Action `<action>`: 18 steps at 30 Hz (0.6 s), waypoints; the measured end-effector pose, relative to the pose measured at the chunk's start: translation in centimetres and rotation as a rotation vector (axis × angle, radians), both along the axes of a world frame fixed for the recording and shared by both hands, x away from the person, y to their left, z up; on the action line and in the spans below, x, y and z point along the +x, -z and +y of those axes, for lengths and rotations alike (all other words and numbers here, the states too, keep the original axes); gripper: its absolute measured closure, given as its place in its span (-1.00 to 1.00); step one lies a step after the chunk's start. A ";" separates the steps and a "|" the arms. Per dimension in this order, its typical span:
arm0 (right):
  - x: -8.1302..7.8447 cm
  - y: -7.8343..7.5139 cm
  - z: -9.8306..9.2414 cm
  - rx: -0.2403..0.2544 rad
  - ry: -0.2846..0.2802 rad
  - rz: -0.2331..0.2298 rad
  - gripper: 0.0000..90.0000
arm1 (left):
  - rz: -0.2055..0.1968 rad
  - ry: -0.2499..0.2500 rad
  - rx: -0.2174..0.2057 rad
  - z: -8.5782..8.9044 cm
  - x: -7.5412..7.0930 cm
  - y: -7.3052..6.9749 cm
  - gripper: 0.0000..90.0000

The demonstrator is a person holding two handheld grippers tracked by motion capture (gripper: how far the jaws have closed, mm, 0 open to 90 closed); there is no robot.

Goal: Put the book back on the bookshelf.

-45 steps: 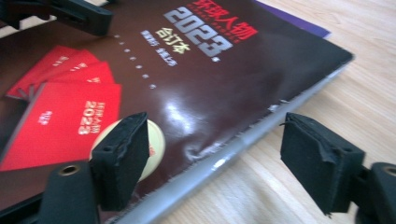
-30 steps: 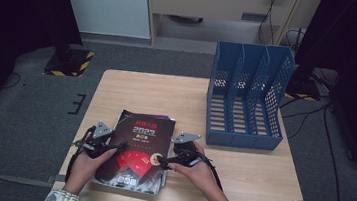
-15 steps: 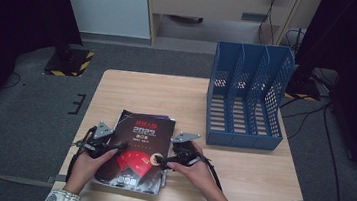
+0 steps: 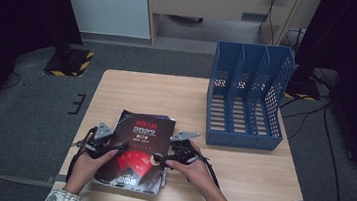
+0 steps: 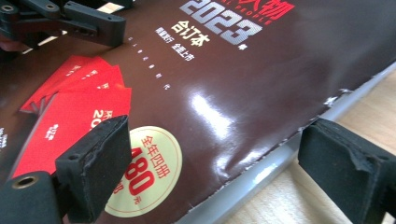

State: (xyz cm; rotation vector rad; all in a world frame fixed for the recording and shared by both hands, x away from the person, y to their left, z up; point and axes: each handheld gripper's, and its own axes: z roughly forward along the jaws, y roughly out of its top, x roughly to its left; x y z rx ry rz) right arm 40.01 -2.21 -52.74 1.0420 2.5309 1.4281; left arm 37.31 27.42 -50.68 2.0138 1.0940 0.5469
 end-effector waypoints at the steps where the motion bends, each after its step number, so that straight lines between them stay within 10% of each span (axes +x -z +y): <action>1: 0.0 -0.1 0.0 -0.009 0.003 -0.011 -0.74 | 0.001 0.000 0.001 0.0 0.0 0.0 -0.31; 18: -0.3 -2.5 0.7 0.047 -0.016 -0.034 -0.71 | 0.003 -0.001 -0.003 0.2 0.0 0.0 -0.32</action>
